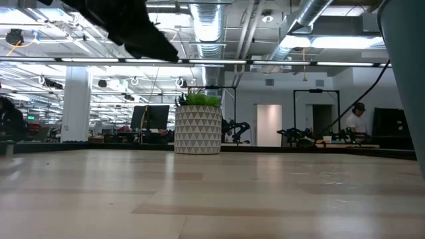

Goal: Sort pens & pencils
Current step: Put the green pencil into the blue bin

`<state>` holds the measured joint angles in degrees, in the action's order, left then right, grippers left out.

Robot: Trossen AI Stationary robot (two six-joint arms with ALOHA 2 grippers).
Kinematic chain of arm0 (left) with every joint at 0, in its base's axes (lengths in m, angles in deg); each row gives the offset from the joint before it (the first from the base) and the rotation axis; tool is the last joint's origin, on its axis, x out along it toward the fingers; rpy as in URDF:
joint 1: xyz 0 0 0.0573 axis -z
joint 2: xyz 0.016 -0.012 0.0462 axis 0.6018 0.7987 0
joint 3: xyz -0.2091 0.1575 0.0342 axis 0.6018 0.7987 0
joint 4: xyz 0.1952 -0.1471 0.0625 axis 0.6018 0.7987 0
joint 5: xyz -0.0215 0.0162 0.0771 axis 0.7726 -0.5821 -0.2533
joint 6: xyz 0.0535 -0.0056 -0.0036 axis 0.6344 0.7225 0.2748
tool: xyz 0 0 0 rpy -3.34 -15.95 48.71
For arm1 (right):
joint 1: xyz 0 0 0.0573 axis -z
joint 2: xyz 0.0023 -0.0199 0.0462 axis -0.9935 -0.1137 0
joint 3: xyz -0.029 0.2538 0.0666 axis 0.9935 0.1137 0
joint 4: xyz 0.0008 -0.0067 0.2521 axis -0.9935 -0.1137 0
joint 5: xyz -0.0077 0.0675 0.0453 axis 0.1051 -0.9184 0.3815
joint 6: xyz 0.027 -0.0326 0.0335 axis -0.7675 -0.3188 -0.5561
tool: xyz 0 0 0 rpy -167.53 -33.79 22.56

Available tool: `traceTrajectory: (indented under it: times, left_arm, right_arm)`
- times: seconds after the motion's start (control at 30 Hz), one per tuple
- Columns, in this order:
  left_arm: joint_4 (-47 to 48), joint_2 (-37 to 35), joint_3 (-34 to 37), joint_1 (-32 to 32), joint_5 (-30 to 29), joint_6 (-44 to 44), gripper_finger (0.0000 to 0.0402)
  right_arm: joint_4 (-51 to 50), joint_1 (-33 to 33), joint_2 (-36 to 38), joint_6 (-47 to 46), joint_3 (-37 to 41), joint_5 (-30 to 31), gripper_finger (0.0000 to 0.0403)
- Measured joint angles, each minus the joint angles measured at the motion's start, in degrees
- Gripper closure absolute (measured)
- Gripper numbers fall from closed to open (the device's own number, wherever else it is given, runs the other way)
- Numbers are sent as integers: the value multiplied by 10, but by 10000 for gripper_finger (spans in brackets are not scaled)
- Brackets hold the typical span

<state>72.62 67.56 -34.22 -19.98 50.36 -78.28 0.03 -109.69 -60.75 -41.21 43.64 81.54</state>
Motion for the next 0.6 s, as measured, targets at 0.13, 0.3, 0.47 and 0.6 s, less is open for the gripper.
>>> traceTrajectory:
  times: [0.13, 0.3, 0.47, 0.6]
  left_arm:
    - [43, 0, 0, 6, -45, -30, 252]
    - [104, 0, 0, 15, -57, -62, 252]
    - [151, 0, 0, 34, -53, -86, 252]
    - [198, 0, 0, 45, 6, -86, 252]
  right_arm:
    - [-54, -25, 29, -48, 0, 0, 366]
    - [-75, -64, 42, -80, 0, 0, 366]
    - [-76, -103, 42, -81, 0, 0, 366]
    - [-76, -129, 42, -90, 0, -1, 366]
